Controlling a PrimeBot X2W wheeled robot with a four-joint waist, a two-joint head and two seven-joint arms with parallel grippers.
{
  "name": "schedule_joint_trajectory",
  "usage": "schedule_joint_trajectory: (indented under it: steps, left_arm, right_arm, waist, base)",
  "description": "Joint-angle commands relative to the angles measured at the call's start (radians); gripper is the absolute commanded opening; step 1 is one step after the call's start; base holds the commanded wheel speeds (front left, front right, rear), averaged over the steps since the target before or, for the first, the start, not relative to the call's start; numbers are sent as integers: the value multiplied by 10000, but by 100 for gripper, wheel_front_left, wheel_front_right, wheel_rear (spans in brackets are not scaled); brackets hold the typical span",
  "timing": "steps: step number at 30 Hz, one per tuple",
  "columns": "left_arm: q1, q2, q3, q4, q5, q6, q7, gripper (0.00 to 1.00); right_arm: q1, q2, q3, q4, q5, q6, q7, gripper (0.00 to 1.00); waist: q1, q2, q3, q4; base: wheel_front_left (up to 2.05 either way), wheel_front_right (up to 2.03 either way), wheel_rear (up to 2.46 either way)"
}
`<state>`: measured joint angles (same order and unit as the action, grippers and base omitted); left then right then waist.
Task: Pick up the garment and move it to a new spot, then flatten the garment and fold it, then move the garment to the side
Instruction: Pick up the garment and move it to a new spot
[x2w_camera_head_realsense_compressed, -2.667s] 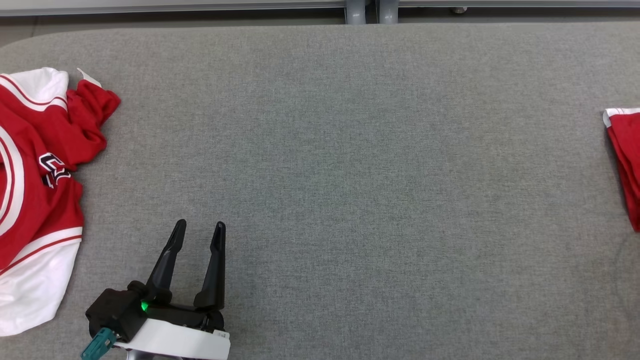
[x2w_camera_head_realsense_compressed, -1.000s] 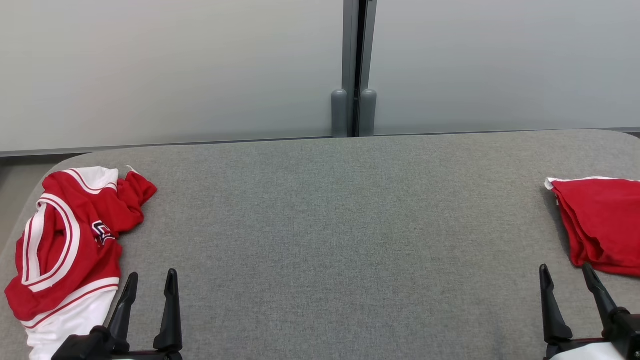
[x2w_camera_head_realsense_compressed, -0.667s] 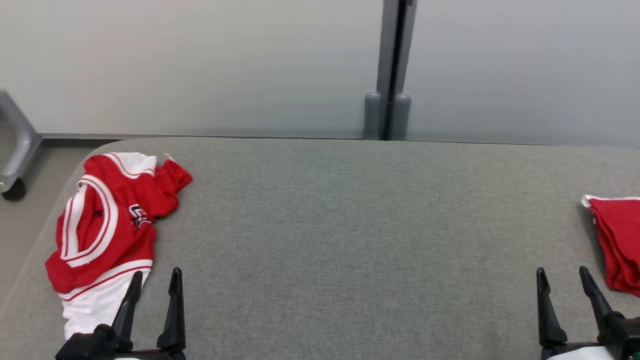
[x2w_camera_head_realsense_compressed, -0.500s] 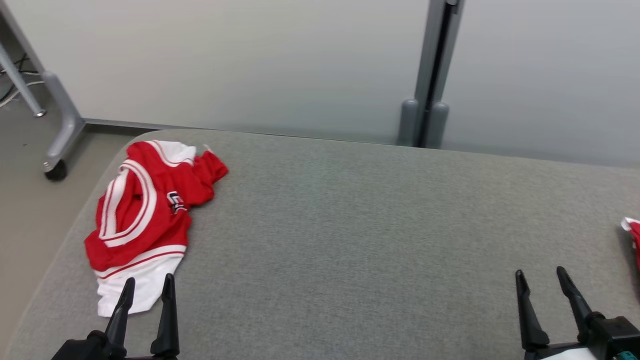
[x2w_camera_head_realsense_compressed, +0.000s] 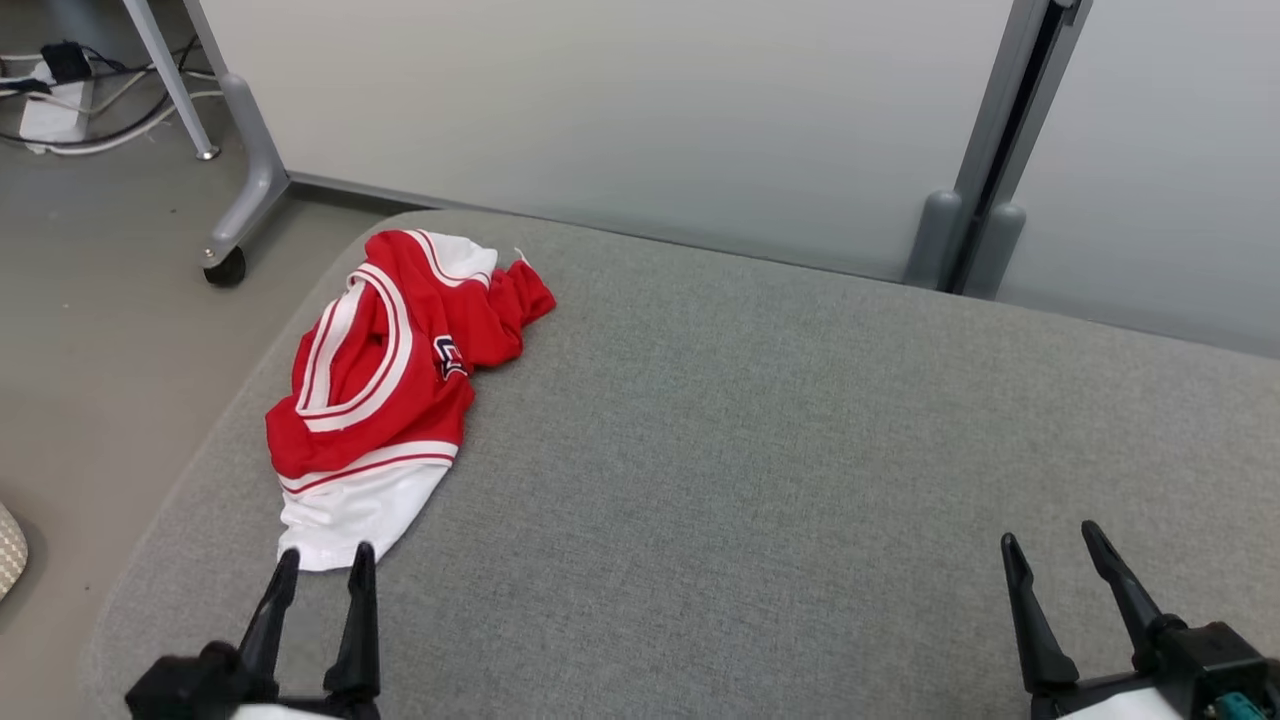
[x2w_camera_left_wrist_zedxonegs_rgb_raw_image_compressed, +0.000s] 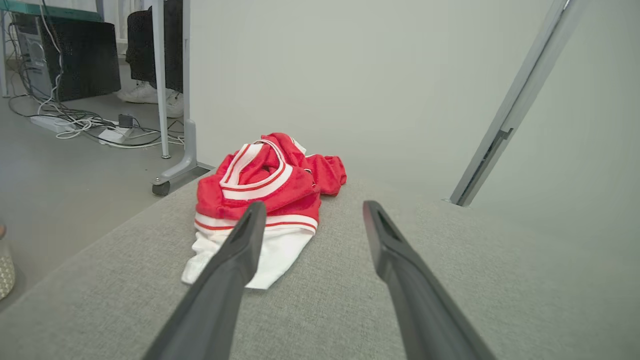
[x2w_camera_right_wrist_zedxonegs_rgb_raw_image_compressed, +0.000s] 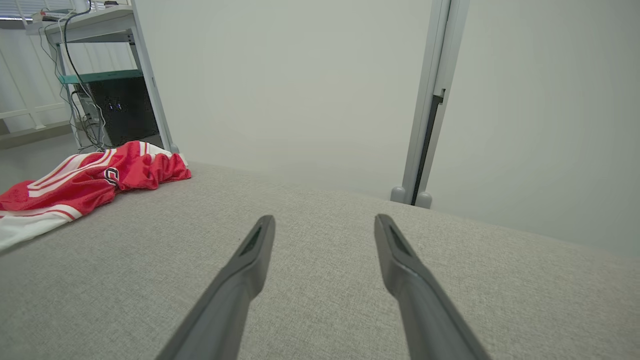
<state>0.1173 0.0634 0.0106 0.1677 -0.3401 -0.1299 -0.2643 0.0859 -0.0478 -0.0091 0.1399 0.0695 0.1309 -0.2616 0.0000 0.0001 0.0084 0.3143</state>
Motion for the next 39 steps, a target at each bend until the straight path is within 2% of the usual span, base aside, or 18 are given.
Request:
schedule_joint_trajectory:
  steps: [1, 8, 13, 16, 19, 27, 28, 29, 30, 35, 39]
  left_arm:
    - [-522, 175, -100, 155, -89, -15, 0, 100]
    - [-3269, 922, -922, 2173, -911, -15, 652, 100]
    - [-5137, 1705, -1543, 3811, -2002, -9, 2061, 100]
    - [-5997, 2263, -1783, 4671, -2615, -9, 2739, 100]
    - [-6514, 2573, -1876, 5531, -3029, -9, 3108, 100]
    - [-6900, 2808, -2162, 7068, -3882, -9, 3174, 100]
    - [-6862, 2806, -2259, 7135, -3989, -9, 3224, 84]
    - [-6840, 2813, -2390, 7085, -4096, -11, 3277, 8]
    - [-6796, 2842, -2513, 6981, -4225, -12, 3280, 0]
    - [-6456, 3082, -2904, 5925, -4767, -12, 2828, 0]
    - [-5987, 3124, -3305, 4291, -5130, -12, 2664, 0]
  right_arm:
    - [-195, -56, -64, -76, -88, -3, -50, 100]
    - [-1001, -55, -144, -316, -856, -3, -50, 100]
    - [-1561, -50, 97, -247, -1119, -3, -52, 100]
    - [-1800, -68, 211, -189, -1107, -5, -52, 100]
    - [-2011, -50, 368, -162, -977, -3, -51, 100]
    - [-2261, -54, 519, -110, -624, -5, -51, 100]
    - [-2254, -51, 510, -99, -587, -3, -52, 100]
    - [-2266, -51, 503, -80, -560, -3, -52, 100]
    - [-2285, -54, 475, -67, -542, -3, -52, 100]
    - [-2127, -53, 367, 44, -254, -3, -51, 100]
    - [-1875, -54, 442, 175, 109, -3, -51, 100]
  waist:
    - [0, -1, 425, -33]
    - [0, -1, 2285, -355]
    - [0, -1, 3241, -788]
    - [0, -1, 3540, -1084]
    - [0, -1, 3731, -1371]
    - [0, -1, 3885, -1815]
    - [0, -1, 3854, -1837]
    - [0, -1, 3814, -1857]
    - [0, -1, 3755, -1874]
    - [0, -1, 3119, -1940]
    - [0, -1, 2355, -2092]
  base:
    - [0, 0, 0]
    - [0, 0, 0]
    - [0, 0, 0]
    - [0, 0, 0]
    - [0, 0, 0]
    - [0, 0, 0]
    - [0, 0, 0]
    - [0, 0, 0]
    - [0, 0, 0]
    - [0, 0, 0]
    - [0, 0, 0]
